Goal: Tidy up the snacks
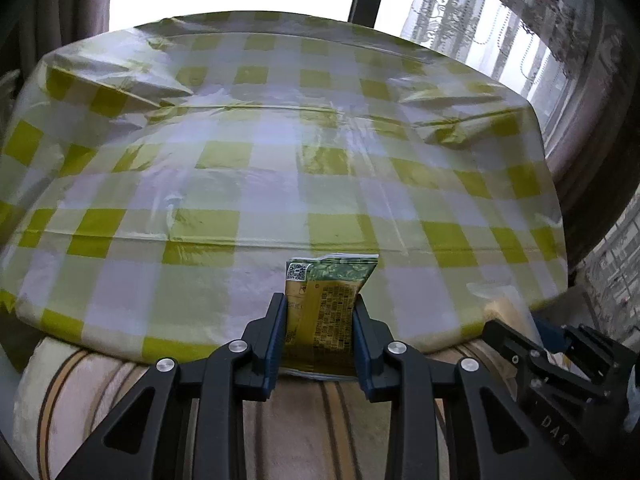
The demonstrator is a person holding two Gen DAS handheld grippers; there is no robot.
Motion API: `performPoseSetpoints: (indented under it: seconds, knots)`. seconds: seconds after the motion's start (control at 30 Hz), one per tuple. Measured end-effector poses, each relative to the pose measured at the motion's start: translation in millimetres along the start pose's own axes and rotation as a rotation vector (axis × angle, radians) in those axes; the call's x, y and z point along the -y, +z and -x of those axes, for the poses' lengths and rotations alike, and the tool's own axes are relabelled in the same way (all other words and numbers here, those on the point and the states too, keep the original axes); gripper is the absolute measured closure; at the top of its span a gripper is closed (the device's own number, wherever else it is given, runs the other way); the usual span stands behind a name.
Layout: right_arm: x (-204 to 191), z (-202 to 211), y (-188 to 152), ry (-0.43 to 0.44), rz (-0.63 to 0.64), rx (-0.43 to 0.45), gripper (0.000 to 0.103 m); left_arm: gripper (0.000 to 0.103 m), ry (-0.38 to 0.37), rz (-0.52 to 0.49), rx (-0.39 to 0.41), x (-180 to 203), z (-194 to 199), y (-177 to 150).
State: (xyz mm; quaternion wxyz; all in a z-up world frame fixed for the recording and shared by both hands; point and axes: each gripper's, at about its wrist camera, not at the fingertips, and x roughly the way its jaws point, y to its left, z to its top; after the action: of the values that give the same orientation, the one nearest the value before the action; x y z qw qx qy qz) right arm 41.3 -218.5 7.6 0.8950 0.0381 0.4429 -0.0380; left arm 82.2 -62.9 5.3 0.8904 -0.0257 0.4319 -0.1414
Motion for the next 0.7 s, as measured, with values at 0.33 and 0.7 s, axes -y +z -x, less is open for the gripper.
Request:
performPoseSetpoints:
  seconds: [0.33,0.7]
  knots:
    - [18.8,24.3,-12.9,-0.017,-0.038,0.050,0.065,0.072,0.021,-0.077,-0.003,38.7,5.5,-13.6]
    - [34.2,29.3,-26.8,-0.083,-0.064,0.085,0.065,0.072,0.061,-0.117,-0.020,52.0,-6.5,-24.7]
